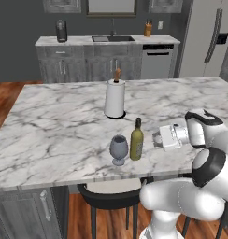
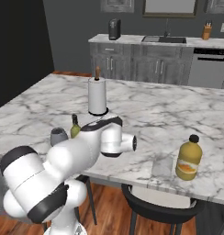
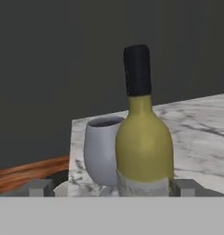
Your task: There is a wine glass and glass cup on the dining counter. Place the wine bottle next to the wine glass and the juice bottle next to the glass cup.
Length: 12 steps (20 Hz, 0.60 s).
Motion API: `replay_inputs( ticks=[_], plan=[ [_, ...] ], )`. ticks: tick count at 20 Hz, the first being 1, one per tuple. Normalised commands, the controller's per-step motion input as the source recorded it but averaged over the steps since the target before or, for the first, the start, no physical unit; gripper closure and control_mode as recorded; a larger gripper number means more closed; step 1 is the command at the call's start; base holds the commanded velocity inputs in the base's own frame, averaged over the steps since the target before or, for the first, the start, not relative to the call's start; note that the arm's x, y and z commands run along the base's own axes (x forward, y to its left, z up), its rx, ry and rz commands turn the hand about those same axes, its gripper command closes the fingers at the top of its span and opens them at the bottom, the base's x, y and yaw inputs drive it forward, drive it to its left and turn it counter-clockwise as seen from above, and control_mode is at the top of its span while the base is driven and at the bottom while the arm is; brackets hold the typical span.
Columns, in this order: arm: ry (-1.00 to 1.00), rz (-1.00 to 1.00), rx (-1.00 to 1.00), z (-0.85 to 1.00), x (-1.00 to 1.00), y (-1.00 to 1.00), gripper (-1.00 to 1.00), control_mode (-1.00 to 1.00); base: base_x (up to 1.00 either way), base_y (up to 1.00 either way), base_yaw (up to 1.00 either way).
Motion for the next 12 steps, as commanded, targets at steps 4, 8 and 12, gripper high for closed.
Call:
replay_inputs(
  ticks=[4, 8, 12],
  plan=[
    [0.05, 0.0, -0.13, 0.39, -0.4, 0.01, -1.0, -1.0, 0.0, 0.0, 0.0],
    [0.18, -0.11, -0.1, 0.35, -0.4, 0.0, -1.0, -1.0, 0.0, 0.0, 0.0],
    [0.16, -0.15, -0.11, 0.24, -0.43, 0.0, -1.0, -1.0, 0.0, 0.0, 0.0]
  ],
)
